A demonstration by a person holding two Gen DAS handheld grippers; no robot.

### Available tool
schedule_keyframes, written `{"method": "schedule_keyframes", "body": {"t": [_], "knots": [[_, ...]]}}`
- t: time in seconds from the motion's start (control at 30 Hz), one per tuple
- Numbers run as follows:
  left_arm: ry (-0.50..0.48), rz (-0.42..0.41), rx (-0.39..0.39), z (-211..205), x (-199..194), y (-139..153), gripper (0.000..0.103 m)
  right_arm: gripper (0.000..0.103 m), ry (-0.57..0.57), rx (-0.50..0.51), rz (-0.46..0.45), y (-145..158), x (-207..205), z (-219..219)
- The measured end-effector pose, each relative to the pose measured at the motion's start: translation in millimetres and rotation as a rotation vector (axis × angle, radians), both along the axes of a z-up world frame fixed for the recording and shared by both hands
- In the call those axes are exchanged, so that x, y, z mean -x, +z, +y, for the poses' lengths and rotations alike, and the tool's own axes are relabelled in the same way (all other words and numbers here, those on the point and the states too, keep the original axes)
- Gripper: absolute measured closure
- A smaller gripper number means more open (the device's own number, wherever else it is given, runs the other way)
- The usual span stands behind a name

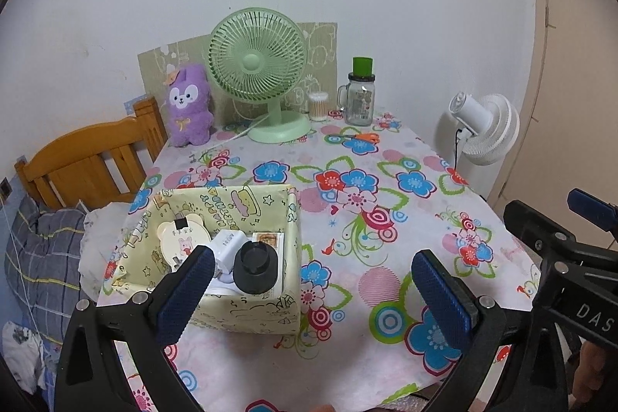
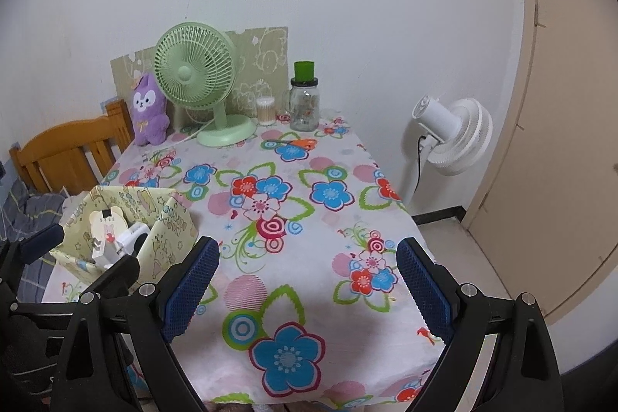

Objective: Organize rigid objects

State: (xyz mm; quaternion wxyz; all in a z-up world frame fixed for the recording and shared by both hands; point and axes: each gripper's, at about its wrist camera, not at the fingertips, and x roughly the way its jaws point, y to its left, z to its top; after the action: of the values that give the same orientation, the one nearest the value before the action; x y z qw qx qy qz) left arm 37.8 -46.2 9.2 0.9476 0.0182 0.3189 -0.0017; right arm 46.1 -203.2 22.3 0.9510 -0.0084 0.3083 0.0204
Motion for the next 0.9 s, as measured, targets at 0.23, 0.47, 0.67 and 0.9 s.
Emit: {"method": "schedule_keyframes", "body": {"t": [0.23, 0.47, 0.67, 0.9], "knots": [[-0.004, -0.031, 0.005, -1, 8, 5, 0.0, 0.008, -0.014, -0.013, -0.028, 5, 10, -10], [0.018, -0.053, 0.027, 1, 15, 9, 0.0, 0.008, -0.019, -0.021, -0.037, 5, 17, -17], [0.01, -0.082, 0.031, -2, 23, 14, 0.0, 0.008, 0.001, -0.022, -0.058, 9, 22, -17], [0.014, -0.085, 0.031, -3, 26, 18, 0.0, 0.008, 0.001, -0.019, -0.076, 12, 28, -16]]}}
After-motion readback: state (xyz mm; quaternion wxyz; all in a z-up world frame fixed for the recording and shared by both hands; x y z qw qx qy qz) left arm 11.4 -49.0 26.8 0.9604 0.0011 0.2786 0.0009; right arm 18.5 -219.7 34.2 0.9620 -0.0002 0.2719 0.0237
